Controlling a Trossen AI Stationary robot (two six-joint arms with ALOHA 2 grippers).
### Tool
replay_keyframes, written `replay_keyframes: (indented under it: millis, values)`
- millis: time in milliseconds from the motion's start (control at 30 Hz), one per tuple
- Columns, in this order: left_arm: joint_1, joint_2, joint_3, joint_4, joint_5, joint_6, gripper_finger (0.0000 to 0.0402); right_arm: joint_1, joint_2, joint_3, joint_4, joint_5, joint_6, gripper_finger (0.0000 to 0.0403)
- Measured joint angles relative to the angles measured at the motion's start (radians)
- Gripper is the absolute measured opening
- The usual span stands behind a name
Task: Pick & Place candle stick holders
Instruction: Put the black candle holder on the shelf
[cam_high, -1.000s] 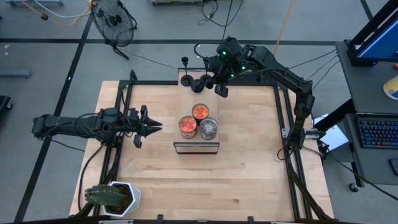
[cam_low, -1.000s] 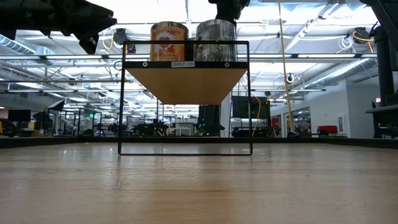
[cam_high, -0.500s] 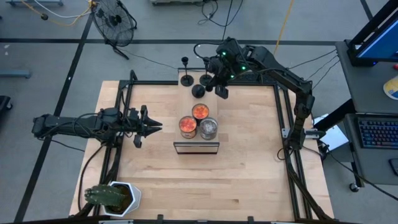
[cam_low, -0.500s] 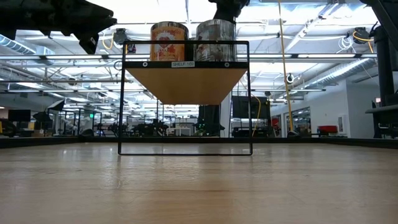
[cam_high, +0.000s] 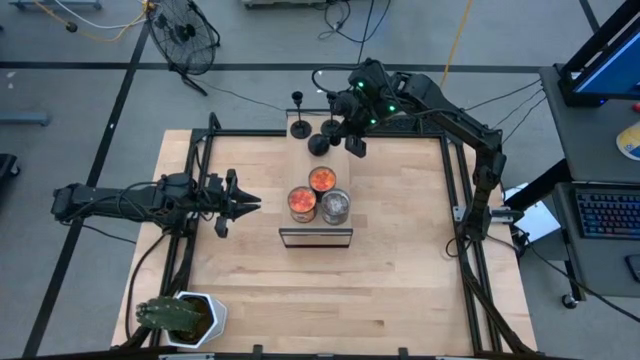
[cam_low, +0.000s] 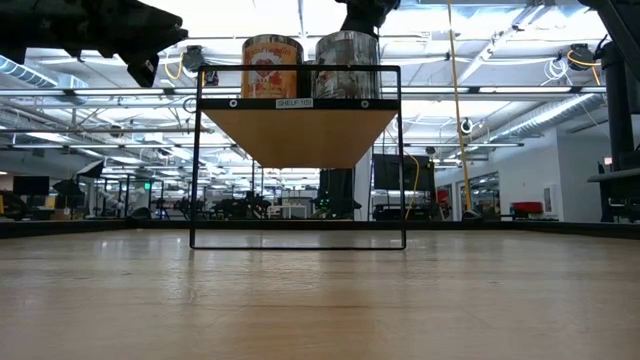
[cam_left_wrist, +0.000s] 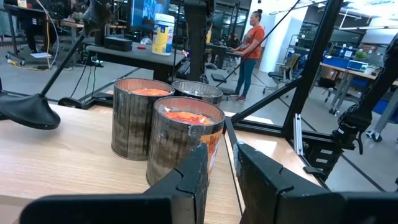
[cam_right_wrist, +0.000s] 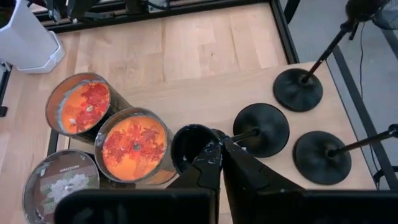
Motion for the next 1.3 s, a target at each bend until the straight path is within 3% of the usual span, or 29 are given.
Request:
replay_keyframes:
  millis: [1300]
  values:
    - [0.0, 0.0, 0.0, 0.0, 0.0, 0.003, 0.0088, -0.007, 0.0, 0.0, 0.021, -0.048, 0.005, 0.0004]
